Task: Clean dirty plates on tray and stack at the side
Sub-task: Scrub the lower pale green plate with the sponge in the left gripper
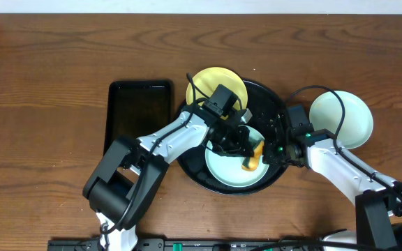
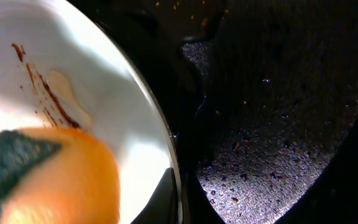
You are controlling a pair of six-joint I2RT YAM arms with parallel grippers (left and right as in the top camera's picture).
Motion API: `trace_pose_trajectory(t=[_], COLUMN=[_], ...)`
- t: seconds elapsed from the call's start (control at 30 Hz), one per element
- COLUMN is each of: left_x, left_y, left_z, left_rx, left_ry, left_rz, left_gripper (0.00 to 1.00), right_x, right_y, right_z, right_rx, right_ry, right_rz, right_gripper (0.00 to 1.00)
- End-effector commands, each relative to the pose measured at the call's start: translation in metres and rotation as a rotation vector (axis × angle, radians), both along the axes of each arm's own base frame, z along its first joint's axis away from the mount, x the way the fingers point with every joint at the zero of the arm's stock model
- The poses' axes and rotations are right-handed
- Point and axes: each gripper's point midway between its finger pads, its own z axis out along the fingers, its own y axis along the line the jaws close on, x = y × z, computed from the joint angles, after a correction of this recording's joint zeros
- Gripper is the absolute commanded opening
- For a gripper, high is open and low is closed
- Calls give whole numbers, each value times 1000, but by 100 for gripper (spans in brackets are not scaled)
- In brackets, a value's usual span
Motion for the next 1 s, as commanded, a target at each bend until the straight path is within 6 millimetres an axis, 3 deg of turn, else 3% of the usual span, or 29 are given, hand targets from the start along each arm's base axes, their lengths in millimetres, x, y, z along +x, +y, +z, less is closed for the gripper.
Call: trace_pose_trajectory(t=[0.0,0.4,0.67,0.87,0.97], left_x=[-11,-28,11,42,55], left_y=[-1,16,53,39,43], left_z=[-2,-36,-72,-63,-61], left_rx=[-15,46,336,270,295], left_ry=[62,64,-109,-226,-264], left_rz=[-11,-4,165,226,264], left_gripper=[8,7,8,8,8], right_x=[0,0,-2,-6,-7], right_y=[-18,-18,-19,-20,-20], right_z=[-7,-7,-7,-8,-8], right_rx=[-86,-86,-88,-95,-95], right_ry=[-1,-1,7,25,26], right_rz=[-15,-16,-15,-10,-10], right_gripper=[1,1,1,1,1])
